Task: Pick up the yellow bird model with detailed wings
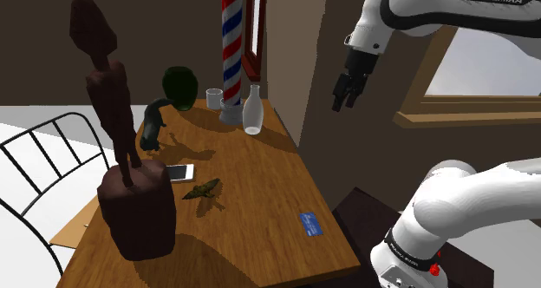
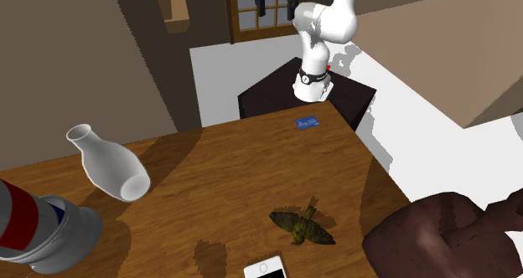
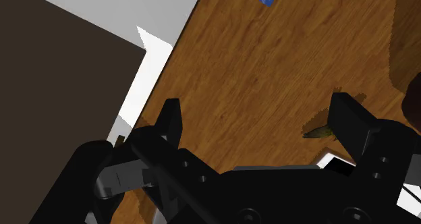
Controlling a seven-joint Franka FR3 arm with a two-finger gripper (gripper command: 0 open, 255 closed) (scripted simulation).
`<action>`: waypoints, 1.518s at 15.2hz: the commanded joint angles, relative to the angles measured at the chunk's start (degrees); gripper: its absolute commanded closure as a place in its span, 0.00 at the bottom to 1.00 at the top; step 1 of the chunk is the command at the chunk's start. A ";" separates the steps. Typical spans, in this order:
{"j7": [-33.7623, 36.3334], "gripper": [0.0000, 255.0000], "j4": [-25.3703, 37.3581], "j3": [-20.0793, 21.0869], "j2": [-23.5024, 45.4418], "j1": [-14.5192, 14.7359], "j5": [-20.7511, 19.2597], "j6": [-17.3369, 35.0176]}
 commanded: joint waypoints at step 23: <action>47.84 0.00 5.94 29.88 32.60 -2.26 3.24 26.71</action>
